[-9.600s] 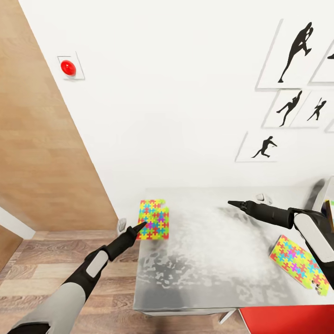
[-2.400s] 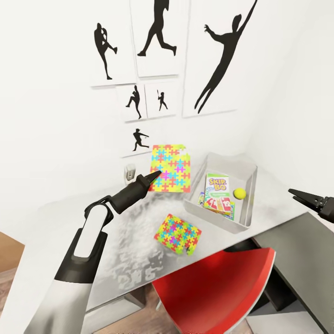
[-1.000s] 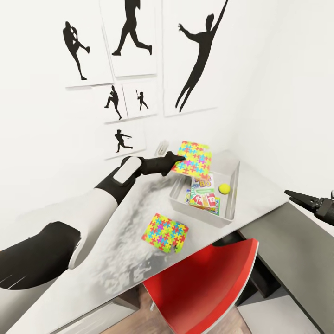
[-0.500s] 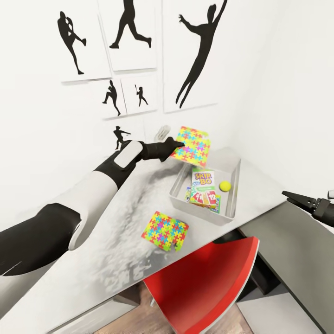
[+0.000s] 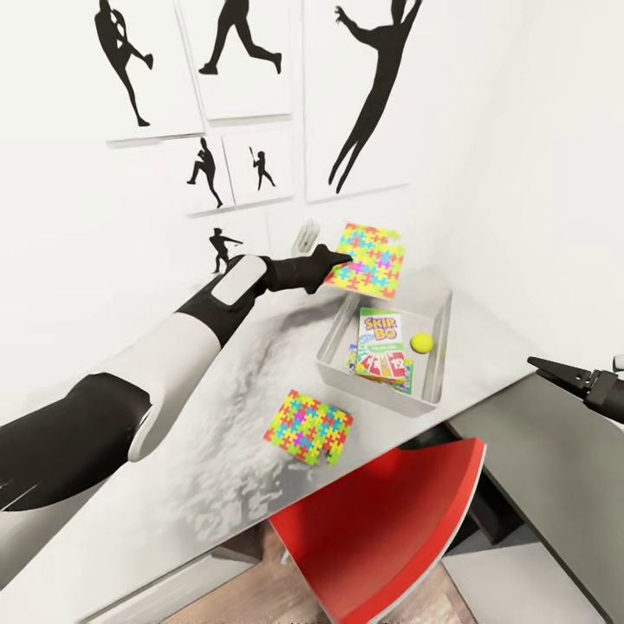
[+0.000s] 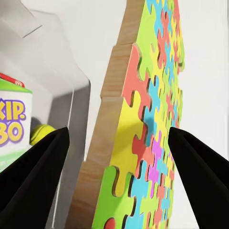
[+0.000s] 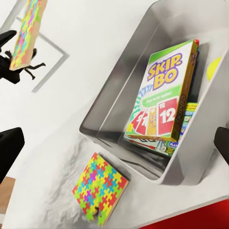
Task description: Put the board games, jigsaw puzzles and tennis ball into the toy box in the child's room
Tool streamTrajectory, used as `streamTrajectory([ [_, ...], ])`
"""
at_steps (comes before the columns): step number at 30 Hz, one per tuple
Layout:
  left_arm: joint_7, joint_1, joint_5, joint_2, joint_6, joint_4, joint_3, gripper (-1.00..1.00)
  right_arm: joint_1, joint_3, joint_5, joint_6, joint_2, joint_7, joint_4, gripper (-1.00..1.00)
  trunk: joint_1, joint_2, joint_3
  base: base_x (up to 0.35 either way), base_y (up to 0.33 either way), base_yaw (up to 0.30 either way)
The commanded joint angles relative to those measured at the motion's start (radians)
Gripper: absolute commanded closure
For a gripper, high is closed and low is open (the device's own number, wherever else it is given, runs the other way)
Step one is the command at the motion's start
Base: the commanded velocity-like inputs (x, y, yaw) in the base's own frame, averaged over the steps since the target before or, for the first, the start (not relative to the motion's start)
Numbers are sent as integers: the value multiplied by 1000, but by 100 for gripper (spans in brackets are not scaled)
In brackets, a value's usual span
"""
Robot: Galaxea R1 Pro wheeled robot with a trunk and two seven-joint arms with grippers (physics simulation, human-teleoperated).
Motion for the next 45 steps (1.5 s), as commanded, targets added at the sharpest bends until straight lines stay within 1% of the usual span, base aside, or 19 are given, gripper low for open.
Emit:
streamTrajectory([
  [1, -15, 3, -1, 0, 0, 1, -3, 100, -1, -1, 6, 5, 0, 7, 0, -100, 0, -2, -3, 0, 0, 0],
  [2, -29, 13, -1, 0, 0, 2, -3, 100, -1, -1, 6, 5, -1, 7, 0, -100, 0, -2, -5, 0, 0, 0],
  [5, -41, 27, 0, 0, 0, 4, -3, 100, -1, -2, 6, 5, -1, 7, 0, -100, 0, -2, -10, 0, 0, 0],
  [13, -51, 49, 0, 0, -1, 5, -4, 100, -1, -7, 6, 5, -2, 7, 0, -100, 0, -2, -23, 0, 0, 0],
  [24, -55, 57, 0, 0, -4, 5, -4, 100, -1, -10, 6, 5, -2, 7, 0, -100, 0, -2, -40, 0, 0, 0],
  [31, -56, 57, 0, 0, -5, 4, -4, 100, -1, -14, 5, 5, -1, 8, 0, -100, 0, -2, -45, 0, 0, -11],
  [36, -56, 58, 0, 0, -6, 4, -4, 100, -1, -16, 4, 5, -1, 8, 0, -100, 0, -2, -46, 0, 0, -140],
  [45, -55, 68, 0, 0, -11, 3, -4, 100, -1, -15, 3, 5, -1, 7, 0, -100, 0, -2, -47, 0, 0, -229],
])
